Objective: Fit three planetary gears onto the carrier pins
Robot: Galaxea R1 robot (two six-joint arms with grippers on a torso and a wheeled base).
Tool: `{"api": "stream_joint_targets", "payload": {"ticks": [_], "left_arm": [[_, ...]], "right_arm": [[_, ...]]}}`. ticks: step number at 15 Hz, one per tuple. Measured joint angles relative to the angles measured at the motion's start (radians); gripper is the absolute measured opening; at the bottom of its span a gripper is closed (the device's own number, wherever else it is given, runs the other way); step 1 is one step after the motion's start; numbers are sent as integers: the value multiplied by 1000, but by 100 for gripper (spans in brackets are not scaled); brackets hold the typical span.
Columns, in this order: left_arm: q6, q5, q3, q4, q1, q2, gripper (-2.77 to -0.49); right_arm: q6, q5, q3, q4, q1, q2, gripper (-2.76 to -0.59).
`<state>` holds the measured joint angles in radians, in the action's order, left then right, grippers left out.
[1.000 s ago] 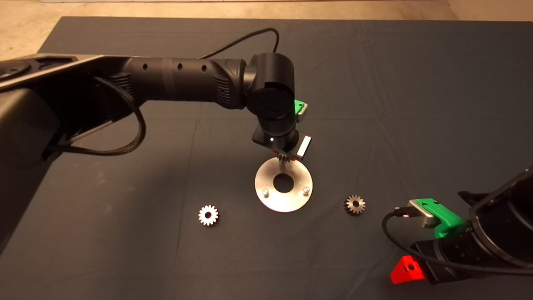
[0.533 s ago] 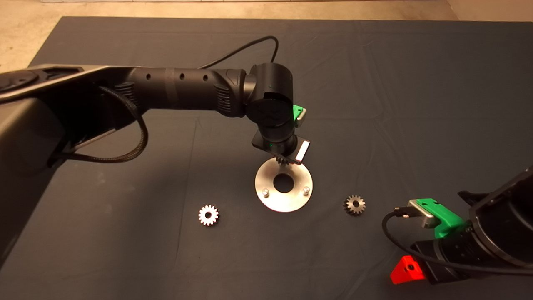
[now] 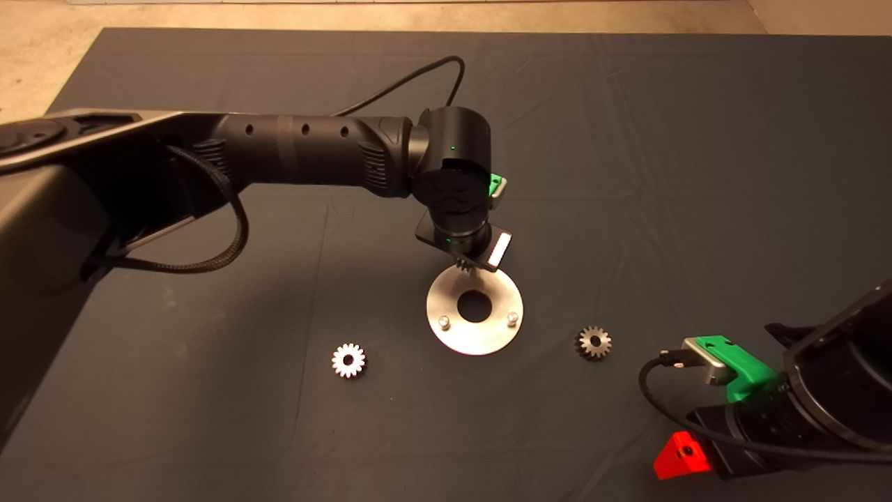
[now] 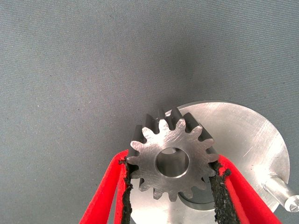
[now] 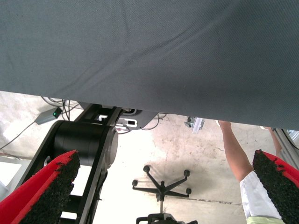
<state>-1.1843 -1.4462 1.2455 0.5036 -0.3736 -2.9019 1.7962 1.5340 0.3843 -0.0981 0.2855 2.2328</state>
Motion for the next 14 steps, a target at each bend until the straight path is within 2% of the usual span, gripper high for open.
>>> {"api": "stream_joint_targets", "payload": {"ticks": [10, 14], "left_arm": [[-1, 0, -7, 1, 3, -7, -232], [-8, 1, -27, 0, 5, -8, -232]], "right_arm": [[0, 0, 0, 0, 0, 0, -61], [0, 0, 0, 0, 0, 0, -61]]}}
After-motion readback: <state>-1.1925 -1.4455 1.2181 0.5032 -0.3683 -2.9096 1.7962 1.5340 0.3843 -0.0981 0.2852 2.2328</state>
